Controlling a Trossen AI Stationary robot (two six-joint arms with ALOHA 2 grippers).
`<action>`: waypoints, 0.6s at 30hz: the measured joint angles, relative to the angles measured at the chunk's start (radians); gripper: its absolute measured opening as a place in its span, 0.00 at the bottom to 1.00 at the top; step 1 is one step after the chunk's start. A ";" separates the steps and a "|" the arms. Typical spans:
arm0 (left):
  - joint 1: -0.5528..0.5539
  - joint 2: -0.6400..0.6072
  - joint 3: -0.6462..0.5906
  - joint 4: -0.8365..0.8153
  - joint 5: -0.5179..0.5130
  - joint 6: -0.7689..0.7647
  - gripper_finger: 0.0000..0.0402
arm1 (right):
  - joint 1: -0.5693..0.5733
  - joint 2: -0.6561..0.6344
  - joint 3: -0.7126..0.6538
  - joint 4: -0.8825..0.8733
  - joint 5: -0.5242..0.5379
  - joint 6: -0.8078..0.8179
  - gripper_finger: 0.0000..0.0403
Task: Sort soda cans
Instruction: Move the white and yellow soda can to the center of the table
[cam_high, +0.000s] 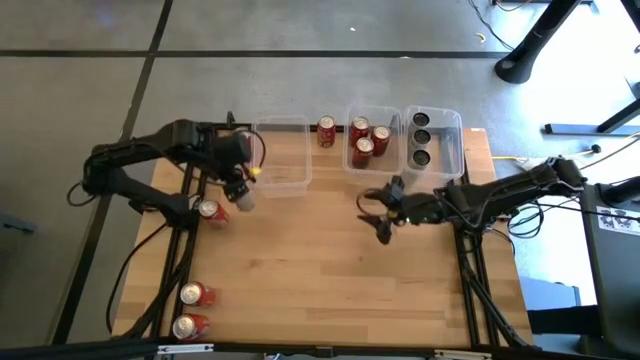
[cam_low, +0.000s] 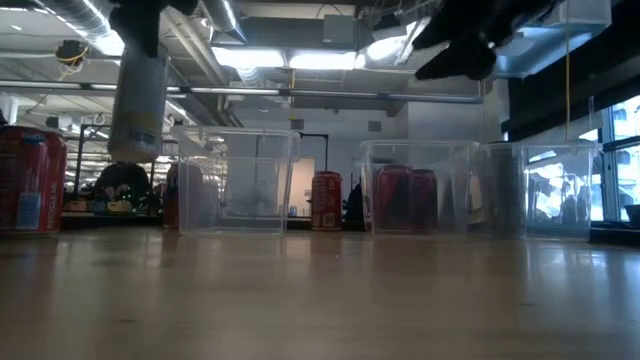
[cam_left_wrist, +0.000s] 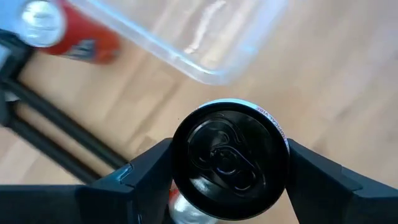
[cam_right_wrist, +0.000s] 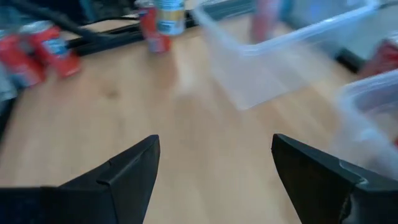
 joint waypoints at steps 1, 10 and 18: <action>-0.032 0.000 0.000 0.003 0.006 -0.019 0.62 | 0.027 0.000 0.000 -0.001 0.000 0.011 0.76; -0.298 0.021 0.000 0.251 0.004 -0.059 0.62 | 0.298 0.070 0.000 0.025 0.205 0.160 0.76; -0.428 0.173 0.000 0.528 -0.005 0.012 0.62 | 0.426 0.246 0.000 0.043 0.335 0.329 0.76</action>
